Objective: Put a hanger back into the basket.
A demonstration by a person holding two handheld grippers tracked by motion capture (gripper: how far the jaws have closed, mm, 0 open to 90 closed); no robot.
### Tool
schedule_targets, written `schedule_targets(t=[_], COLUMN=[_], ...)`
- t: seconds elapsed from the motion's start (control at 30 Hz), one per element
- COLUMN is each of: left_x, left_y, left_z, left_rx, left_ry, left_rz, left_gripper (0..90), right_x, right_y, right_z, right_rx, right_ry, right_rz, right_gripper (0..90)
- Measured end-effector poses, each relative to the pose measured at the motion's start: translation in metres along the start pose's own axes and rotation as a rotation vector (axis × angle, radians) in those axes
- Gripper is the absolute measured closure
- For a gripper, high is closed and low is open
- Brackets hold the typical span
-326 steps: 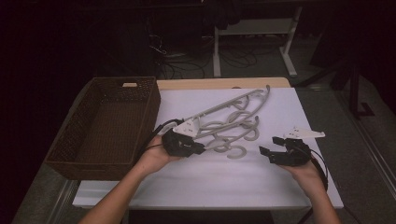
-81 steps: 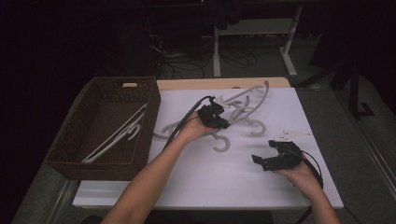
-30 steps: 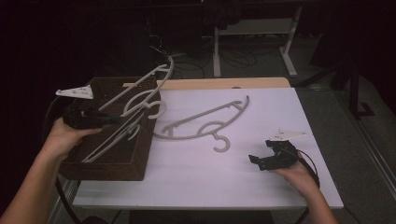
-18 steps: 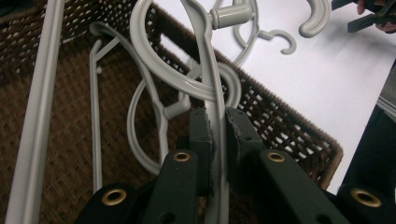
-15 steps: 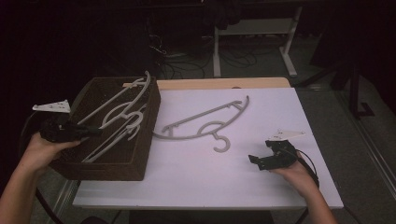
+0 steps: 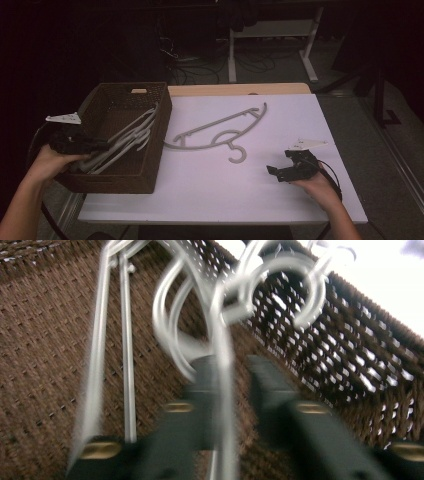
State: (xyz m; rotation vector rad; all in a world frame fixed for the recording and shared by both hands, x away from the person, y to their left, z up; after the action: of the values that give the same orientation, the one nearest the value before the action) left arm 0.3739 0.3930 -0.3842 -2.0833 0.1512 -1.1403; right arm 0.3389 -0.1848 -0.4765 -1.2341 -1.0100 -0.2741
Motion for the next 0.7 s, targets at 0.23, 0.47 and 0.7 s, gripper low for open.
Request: schedule_targets(t=[0.23, 0.47, 0.7], left_x=[0.018, 0.053, 0.089], left_y=[0.003, 0.021, 0.051], left_z=[-0.007, -0.031, -0.067], left_rx=[0.017, -0.019, -0.073], left_ry=[0.03, 0.098, 0.159], left_rz=[-0.056, -0.108, -0.141], left_gripper=[41.5, 29.1, 28.1], right_x=[0.001, 0.003, 0.003], right_y=[-0.001, -0.003, -0.004], right_z=[-0.001, -0.001, -0.001], right_rx=[0.003, 0.003, 0.006], right_ry=[0.006, 0.017, 0.012], right_rz=[-0.005, -0.012, -0.019], right_gripper=[7.0, 7.0, 7.0])
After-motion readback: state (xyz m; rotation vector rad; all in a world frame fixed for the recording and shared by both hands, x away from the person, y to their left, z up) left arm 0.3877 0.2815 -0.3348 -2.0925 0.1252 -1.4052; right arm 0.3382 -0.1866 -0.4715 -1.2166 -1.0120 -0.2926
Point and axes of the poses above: each handheld gripper's, and its own axes: y roughly forward along the jaws, x roughly out of its top, z roughly to its left, the point moved 6 cm from there along y, roughly forward along the jaws, and after that the axes turned 12 degrees about -x, right-handed, at the moved point
